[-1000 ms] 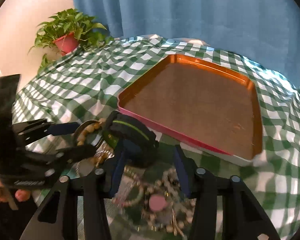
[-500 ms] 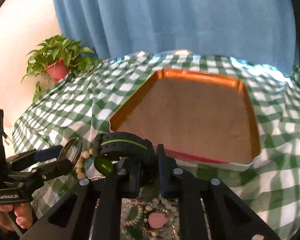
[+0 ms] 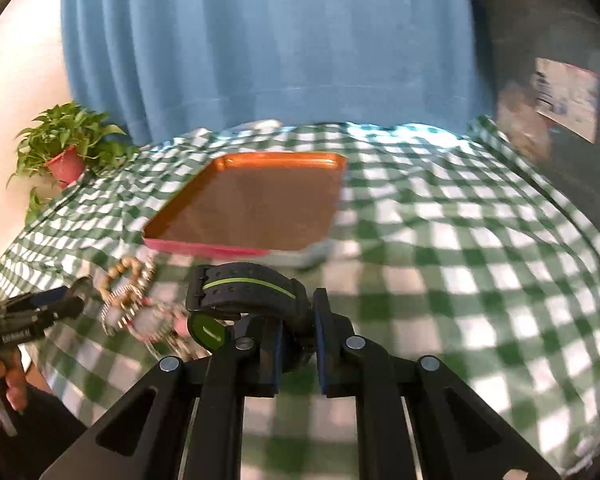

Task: Organize jewelry
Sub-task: 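Lift the gold bangle with the left tool while the right tool lifts the black watch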

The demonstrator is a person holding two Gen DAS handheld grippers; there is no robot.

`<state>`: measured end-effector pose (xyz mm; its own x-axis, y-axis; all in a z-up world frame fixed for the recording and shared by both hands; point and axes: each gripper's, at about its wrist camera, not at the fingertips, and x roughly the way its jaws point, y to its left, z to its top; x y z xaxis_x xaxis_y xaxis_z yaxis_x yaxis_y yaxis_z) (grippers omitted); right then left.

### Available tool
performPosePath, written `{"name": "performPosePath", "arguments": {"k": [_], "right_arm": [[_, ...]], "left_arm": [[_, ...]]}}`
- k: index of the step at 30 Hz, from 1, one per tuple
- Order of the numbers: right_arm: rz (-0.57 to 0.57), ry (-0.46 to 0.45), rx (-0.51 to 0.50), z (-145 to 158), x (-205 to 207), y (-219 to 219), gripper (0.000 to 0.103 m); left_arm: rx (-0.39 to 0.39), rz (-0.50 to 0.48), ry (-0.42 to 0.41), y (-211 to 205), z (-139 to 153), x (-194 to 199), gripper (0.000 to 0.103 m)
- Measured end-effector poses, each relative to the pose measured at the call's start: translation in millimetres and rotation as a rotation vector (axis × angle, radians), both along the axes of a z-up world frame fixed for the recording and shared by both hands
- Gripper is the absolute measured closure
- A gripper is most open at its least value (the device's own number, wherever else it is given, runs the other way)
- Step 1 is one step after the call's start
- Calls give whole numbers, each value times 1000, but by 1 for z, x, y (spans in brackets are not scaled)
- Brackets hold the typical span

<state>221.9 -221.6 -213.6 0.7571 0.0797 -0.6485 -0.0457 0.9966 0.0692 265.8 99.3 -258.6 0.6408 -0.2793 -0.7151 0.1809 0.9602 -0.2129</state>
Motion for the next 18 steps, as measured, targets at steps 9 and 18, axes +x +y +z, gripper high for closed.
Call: {"name": "performPosePath", "arguments": {"k": [9,18], "right_arm": [[-14,86,77,-19,-2,-25,89],[-27,126,71,-29,7,-31,87]], "left_arm": [[76,60,16,-1,-7,-8,41],[123,50,2,-6,-9,-8,39]]}}
